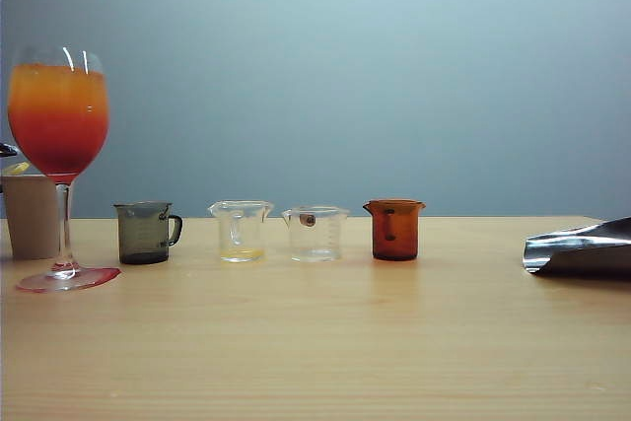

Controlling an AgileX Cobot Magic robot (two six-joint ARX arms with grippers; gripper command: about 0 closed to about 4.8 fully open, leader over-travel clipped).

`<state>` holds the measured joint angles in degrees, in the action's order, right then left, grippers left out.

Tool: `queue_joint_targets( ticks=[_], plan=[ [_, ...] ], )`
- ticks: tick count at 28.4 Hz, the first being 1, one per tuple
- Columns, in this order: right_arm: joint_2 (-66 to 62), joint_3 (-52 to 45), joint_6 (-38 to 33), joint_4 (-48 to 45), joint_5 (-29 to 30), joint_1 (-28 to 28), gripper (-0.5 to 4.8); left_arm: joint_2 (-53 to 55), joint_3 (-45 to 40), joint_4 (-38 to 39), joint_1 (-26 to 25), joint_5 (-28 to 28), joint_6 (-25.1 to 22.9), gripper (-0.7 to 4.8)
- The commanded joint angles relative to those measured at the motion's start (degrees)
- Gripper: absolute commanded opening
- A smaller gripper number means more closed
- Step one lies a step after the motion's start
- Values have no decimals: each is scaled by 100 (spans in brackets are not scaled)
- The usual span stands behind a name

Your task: Pick up the lemon slice from the paper cup on the left and carefully insert it into the rim of the goblet.

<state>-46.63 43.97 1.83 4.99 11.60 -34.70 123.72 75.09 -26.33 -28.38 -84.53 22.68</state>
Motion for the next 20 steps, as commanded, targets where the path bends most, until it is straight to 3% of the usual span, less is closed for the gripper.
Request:
queue_joint_targets(
  ticks=[1, 4, 7, 11, 14, 17, 20],
  plan=[
    [0, 50, 15, -90, -7, 0, -5, -15, 33, -164, -7, -59, 50, 273],
    [-48, 50, 15, -94, -7, 0, -5, -15, 33, -164, -7, -61, 50, 262],
    [-50, 50, 15, -94, -4, 0, -5, -15, 33, -164, -7, -61, 48, 178],
    [-50, 50, 15, -96, -4, 0, -5, -15, 33, -164, -7, -61, 48, 176],
    [-50, 50, 15, -96, -7, 0, -5, -15, 33, -168, -11, -61, 48, 108],
    [-50, 50, 15, -96, -4, 0, -5, -15, 33, -249, -11, -59, 48, 74],
    [-50, 50, 15, -94, -7, 0, -5, -28, 44, -363, -11, -85, 26, 74]
  ],
)
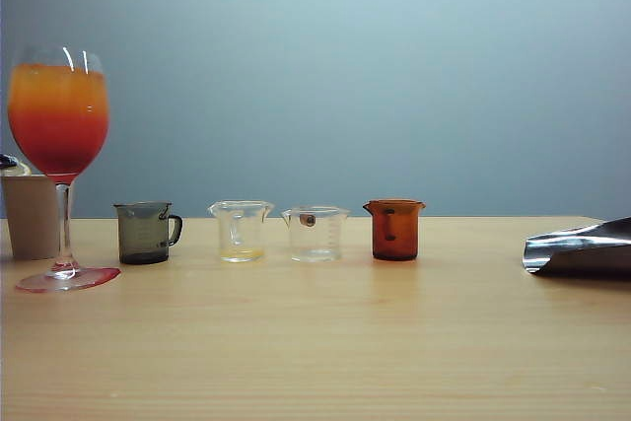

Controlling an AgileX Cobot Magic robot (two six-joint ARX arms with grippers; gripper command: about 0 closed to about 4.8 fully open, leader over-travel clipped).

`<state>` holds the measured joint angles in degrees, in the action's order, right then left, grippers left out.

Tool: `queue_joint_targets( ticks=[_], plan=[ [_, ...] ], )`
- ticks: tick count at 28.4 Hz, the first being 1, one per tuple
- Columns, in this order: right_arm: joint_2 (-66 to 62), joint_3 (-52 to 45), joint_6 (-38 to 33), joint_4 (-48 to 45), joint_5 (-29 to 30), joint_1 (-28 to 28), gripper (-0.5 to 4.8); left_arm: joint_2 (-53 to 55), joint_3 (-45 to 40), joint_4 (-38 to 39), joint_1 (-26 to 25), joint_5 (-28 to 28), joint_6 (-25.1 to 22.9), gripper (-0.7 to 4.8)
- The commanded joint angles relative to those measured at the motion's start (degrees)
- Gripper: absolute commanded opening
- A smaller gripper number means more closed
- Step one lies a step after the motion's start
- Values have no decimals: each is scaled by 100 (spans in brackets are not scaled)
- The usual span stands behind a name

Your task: Pick up the lemon slice from the paper cup on the left and carefully insert it into the rim of the goblet.

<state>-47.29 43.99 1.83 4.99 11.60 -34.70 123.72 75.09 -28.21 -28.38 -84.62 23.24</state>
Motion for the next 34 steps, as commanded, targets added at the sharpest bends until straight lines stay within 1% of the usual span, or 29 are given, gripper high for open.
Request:
queue_joint_targets(
  ticks=[1, 3, 9, 11, 12, 13, 17, 34],
  plan=[
    [15, 48, 15, -94, -7, 0, -5, -28, 72, -173, -11, -120, -31, 74],
    [15, 48, 15, -94, -7, 0, -6, -28, 144, -184, -11, -181, -44, 53],
    [15, 48, 15, -96, -7, 0, -5, -87, 181, -153, -4, -275, -74, 57],
    [15, 48, 15, -96, -9, 0, -5, -87, 181, -109, -4, -275, -76, 101],
    [15, 48, 15, -96, -9, 0, -5, -87, 181, -107, -4, -275, -74, 145],
    [15, 48, 15, -96, -9, 2, -5, -87, 181, -105, -4, -278, -74, 154],
    [15, 48, 15, -96, -9, 2, -5, -87, 181, -98, -4, -289, -76, 153],
    [15, 48, 15, -98, -7, 2, -5, -87, 181, 348, -4, -315, -72, 152]
  ],
)
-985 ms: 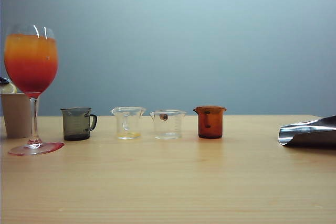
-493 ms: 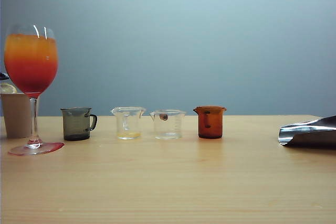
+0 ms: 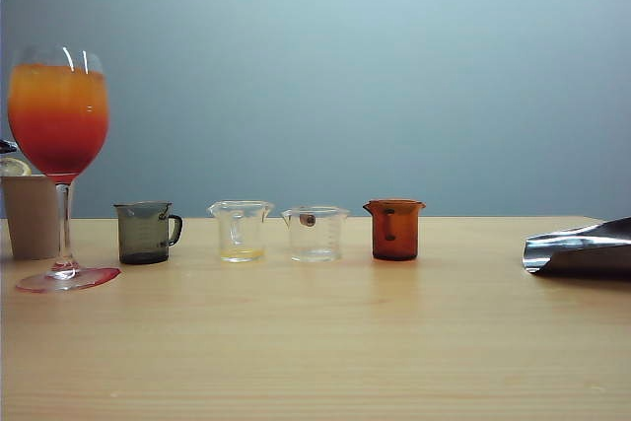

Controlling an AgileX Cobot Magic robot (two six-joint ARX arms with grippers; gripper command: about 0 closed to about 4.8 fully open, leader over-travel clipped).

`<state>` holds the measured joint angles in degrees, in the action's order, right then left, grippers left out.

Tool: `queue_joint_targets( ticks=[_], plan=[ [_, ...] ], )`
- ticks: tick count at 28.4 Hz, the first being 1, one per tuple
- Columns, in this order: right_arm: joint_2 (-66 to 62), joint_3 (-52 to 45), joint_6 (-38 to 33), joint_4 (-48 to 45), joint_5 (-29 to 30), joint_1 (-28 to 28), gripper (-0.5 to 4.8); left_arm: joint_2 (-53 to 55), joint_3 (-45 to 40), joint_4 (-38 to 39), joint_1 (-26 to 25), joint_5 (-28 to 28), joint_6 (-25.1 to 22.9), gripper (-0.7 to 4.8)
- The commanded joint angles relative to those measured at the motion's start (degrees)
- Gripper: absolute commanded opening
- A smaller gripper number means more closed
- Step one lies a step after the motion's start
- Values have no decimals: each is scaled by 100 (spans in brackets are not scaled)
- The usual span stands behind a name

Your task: Pick up the lemon slice from the paper cup on the left and carefully insert it into the rim of the goblet.

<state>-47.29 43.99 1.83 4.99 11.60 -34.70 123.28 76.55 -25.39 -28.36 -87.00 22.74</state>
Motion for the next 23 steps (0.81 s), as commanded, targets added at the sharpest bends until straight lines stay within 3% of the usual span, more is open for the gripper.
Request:
queue_joint_targets(
  ticks=[1, 6, 8, 23],
  plan=[
    [15, 48, 15, -98, -7, 2, -5, -44, 35, 72, -7, -77, -22, 152],
    [15, 48, 15, -98, -9, 2, -5, -44, 35, 90, -7, -92, -24, 137],
    [15, 48, 15, -98, -9, 2, -5, -44, 35, 92, -4, -92, -24, 47],
    [15, 48, 15, -98, -9, 2, -5, -44, 37, 79, -2, -114, -192, -6]
  ],
)
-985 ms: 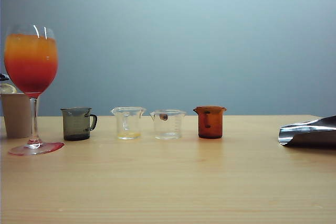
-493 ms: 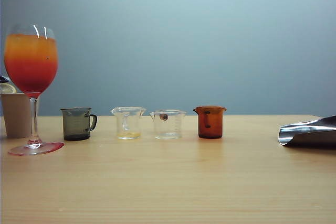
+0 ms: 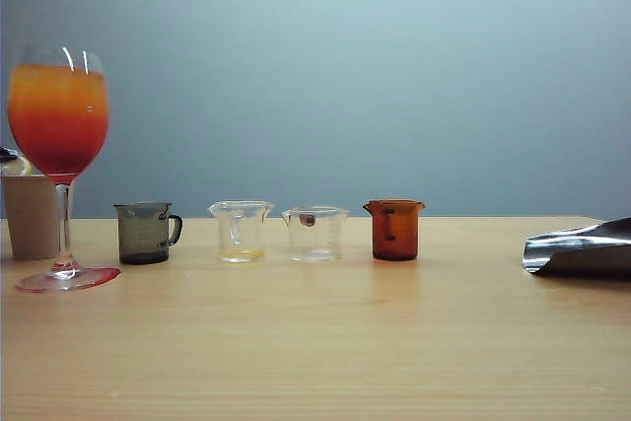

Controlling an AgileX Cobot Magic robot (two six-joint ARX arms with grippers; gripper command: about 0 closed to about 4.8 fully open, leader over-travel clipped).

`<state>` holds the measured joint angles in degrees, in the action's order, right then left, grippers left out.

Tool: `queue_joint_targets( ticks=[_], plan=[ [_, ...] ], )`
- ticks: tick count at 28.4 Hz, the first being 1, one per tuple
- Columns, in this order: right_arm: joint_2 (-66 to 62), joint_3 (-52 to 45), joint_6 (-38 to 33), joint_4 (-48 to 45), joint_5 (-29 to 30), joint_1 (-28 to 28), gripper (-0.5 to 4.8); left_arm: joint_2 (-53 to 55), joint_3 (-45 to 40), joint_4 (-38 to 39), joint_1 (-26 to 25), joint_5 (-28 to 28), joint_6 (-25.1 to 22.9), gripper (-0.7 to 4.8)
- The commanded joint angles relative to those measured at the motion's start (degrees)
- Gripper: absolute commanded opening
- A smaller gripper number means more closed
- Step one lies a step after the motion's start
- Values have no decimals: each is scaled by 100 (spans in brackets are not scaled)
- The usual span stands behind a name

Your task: Pick up the lemon slice from the paper cup on the left and carefully insert it into the rim of the goblet.

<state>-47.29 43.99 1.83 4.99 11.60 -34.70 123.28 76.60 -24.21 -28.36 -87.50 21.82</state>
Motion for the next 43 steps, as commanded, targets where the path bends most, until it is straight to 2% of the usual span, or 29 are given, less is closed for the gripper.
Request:
queue_joint_targets(
  ticks=[1, 16, 32, 42, 43],
  plan=[
    [15, 48, 15, -98, -9, 2, -5, -44, 33, -55, -2, -66, -140, -6],
    [13, 48, 15, -98, -7, 2, -5, -520, 87, -225, -2, -127, -238, -6],
    [15, 50, 15, -229, 4, 0, -5, -1707, 87, -195, 540, -411, -382, -6],
    [11, 50, 20, -267, 7, 0, -5, -2474, 85, 87, 658, -402, -420, -6],
    [13, 50, 17, -269, 9, 0, -5, -2564, 85, 236, 743, -402, -546, -6]
  ],
)
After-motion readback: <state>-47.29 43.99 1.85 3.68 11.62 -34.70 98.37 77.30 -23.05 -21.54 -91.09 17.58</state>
